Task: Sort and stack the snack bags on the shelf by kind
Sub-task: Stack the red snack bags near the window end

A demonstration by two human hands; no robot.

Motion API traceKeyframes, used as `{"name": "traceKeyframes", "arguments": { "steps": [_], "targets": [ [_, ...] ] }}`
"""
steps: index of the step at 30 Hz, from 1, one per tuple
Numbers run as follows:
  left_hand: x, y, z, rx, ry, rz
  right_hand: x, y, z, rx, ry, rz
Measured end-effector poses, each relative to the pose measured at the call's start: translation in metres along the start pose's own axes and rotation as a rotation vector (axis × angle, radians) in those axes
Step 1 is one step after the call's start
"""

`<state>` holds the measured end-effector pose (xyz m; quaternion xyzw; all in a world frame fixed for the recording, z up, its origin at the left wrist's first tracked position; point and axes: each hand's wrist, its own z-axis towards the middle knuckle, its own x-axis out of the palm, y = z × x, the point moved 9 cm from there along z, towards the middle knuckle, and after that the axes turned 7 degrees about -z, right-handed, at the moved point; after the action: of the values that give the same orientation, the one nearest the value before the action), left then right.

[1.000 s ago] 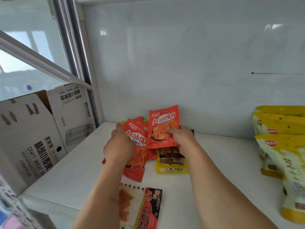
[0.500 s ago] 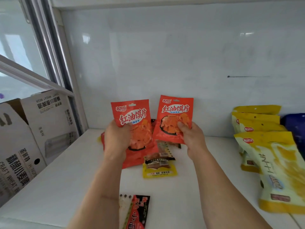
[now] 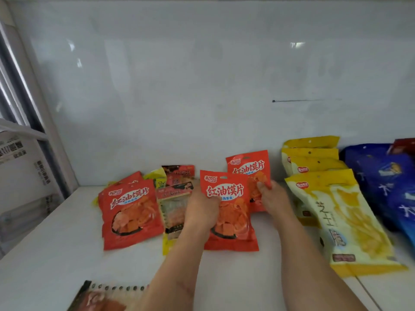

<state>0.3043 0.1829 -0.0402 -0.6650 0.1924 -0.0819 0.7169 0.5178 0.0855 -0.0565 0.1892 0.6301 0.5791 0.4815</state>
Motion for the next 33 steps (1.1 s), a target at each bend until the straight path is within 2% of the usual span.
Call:
{"name": "traceKeyframes", "arguments": {
  "steps": [3,6,10,15,24,33],
  "targets": [
    [0.023,0.012,0.001,-0.047,0.001,0.031,-0.007,-0.01,0.007,0.055,-0.028,0.008],
    [0.044,0.018,0.007,-0.067,0.005,0.032,-0.008,-0.006,0.011,0.016,0.017,-0.003],
    [0.061,0.022,0.014,-0.058,-0.022,0.005,-0.008,-0.013,0.013,0.032,0.064,0.078],
    [0.075,0.022,0.021,-0.026,-0.052,-0.017,0.0,-0.02,0.021,0.024,0.092,0.068],
    [0.083,0.021,0.035,0.002,-0.086,0.089,0.008,-0.018,0.029,0.021,0.023,-0.194],
    [0.072,-0.017,0.023,0.193,0.009,0.491,0.006,-0.012,0.027,0.02,-0.069,-0.489]
  ]
}}
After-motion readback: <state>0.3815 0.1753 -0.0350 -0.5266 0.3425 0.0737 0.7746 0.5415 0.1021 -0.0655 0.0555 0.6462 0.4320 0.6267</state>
